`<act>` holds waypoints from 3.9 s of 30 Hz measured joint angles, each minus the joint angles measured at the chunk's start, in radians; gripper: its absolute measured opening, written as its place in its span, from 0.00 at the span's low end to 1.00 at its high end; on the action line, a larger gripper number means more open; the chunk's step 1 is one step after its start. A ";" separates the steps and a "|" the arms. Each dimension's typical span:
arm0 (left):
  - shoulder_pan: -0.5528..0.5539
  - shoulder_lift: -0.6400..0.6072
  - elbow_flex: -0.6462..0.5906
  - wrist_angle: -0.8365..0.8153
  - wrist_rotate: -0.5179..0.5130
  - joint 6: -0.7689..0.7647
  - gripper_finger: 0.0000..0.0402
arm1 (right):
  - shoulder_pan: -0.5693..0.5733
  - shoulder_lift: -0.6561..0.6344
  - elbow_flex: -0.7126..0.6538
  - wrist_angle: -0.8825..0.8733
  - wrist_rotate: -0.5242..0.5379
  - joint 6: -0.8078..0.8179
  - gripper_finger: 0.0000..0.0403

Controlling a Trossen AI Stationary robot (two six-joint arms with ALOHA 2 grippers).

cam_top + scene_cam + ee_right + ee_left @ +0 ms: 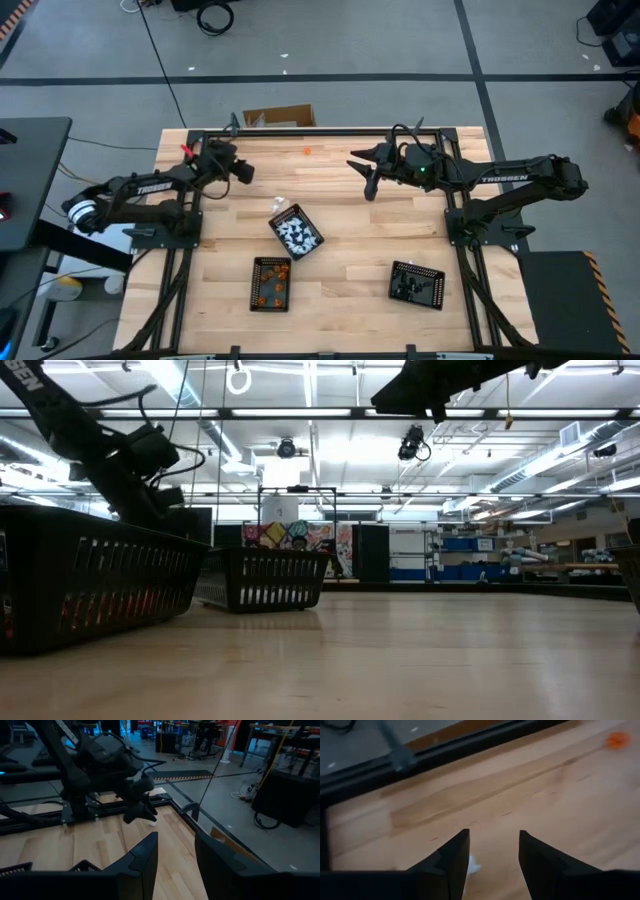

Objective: Sort Halloween decoration
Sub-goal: Put the white ghost toy into the middle black basket

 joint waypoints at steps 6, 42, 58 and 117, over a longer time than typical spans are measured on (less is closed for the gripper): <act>0.061 0.053 -0.002 -0.036 0.010 0.005 0.43 | 0.001 0.000 0.000 0.014 -0.009 -0.002 0.33; -0.010 0.296 0.159 -0.269 -0.051 -0.004 0.28 | 0.098 0.000 0.000 0.120 -0.029 -0.061 0.33; -0.022 0.276 0.152 -0.263 -0.062 0.055 0.00 | 0.098 0.000 0.000 0.106 -0.028 -0.078 0.33; -0.035 0.382 0.310 -0.483 -0.198 -0.090 0.43 | 0.106 0.000 0.000 0.116 -0.008 -0.085 0.33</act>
